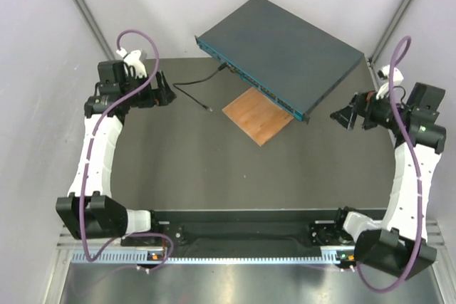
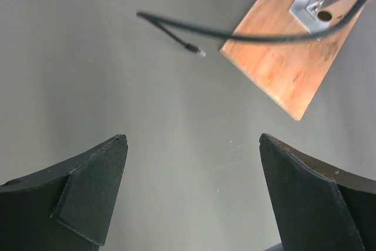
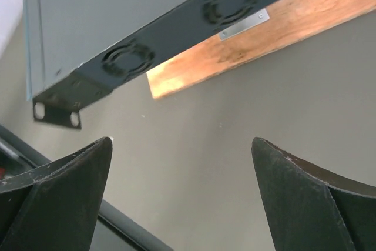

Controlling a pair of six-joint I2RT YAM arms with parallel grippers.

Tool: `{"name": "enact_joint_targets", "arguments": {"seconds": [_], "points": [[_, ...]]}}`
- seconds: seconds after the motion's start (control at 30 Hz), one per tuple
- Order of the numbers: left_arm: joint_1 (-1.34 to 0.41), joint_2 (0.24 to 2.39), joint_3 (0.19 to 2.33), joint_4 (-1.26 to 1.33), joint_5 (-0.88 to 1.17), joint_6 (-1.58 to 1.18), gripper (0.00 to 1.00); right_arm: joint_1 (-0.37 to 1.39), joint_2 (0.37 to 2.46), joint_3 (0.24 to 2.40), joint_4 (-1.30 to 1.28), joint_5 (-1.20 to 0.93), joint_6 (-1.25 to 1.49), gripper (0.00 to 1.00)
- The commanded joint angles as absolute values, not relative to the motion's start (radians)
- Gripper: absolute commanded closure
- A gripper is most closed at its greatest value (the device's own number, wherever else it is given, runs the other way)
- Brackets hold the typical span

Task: Insert the plug into the switch port

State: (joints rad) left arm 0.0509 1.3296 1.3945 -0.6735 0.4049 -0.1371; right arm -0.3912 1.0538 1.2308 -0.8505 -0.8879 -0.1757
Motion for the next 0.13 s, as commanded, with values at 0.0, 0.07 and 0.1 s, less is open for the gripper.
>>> {"name": "enact_joint_targets", "arguments": {"seconds": [0.0,0.07,0.1], "points": [[0.055,1.24,1.353,-0.684,0.387,-0.094,0.01,-0.345,0.993,1.244,-0.896,-0.801,-0.296,0.0],[0.055,1.22,1.344,-0.686,0.374,-0.101,0.01,-0.339,0.985,1.241,-0.893,-0.787,-0.296,0.0],[0.055,1.212,1.338,-0.686,0.374,-0.1,0.01,-0.337,0.983,1.239,-0.89,-0.785,-0.293,0.0]]}}
